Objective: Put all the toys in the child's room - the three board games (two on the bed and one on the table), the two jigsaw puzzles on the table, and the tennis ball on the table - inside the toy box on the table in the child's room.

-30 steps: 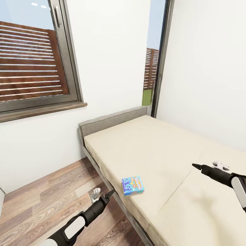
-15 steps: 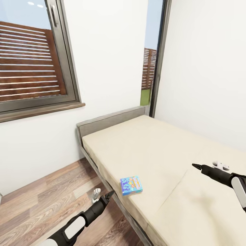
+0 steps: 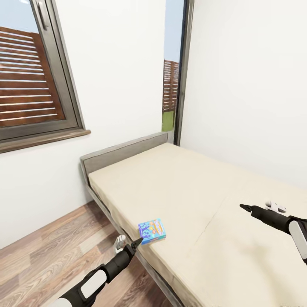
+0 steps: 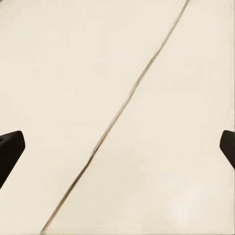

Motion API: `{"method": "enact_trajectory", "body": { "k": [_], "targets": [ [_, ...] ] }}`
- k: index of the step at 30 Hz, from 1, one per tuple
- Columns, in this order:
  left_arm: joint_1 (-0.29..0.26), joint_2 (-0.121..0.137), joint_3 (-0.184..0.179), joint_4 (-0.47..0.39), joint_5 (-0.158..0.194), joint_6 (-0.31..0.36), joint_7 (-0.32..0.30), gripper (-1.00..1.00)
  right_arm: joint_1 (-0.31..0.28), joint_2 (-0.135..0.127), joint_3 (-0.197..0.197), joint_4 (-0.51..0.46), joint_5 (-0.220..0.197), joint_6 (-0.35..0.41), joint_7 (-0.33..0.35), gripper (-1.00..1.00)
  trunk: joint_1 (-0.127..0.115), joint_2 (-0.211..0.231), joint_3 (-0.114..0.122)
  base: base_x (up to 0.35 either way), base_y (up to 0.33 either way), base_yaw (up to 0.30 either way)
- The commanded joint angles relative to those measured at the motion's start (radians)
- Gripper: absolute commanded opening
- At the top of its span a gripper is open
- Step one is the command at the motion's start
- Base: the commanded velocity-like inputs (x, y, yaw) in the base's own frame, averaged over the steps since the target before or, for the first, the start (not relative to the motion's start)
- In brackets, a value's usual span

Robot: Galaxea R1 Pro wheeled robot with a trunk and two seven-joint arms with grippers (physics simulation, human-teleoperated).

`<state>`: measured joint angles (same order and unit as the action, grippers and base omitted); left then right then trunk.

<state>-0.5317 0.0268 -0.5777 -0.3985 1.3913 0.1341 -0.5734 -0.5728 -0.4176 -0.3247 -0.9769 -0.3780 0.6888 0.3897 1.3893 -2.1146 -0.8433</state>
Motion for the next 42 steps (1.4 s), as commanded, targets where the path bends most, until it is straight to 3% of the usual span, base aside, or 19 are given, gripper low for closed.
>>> {"method": "enact_trajectory", "body": {
  "k": [1, 42],
  "targets": [
    [-0.001, 0.001, -0.004, 0.000, 0.011, 0.007, -0.002, 1.00, -0.001, 0.000, -0.002, 0.000, -0.001, 0.006, 0.003, 1.00, 0.000, 0.000, -0.001, 0.000, 0.000, -0.106],
    [-0.001, 0.000, 0.001, -0.005, 0.013, 0.008, -0.002, 1.00, -0.001, 0.000, -0.002, 0.000, -0.001, 0.006, 0.003, 1.00, 0.000, 0.000, -0.001, 0.000, 0.000, -0.020]
  ]
}}
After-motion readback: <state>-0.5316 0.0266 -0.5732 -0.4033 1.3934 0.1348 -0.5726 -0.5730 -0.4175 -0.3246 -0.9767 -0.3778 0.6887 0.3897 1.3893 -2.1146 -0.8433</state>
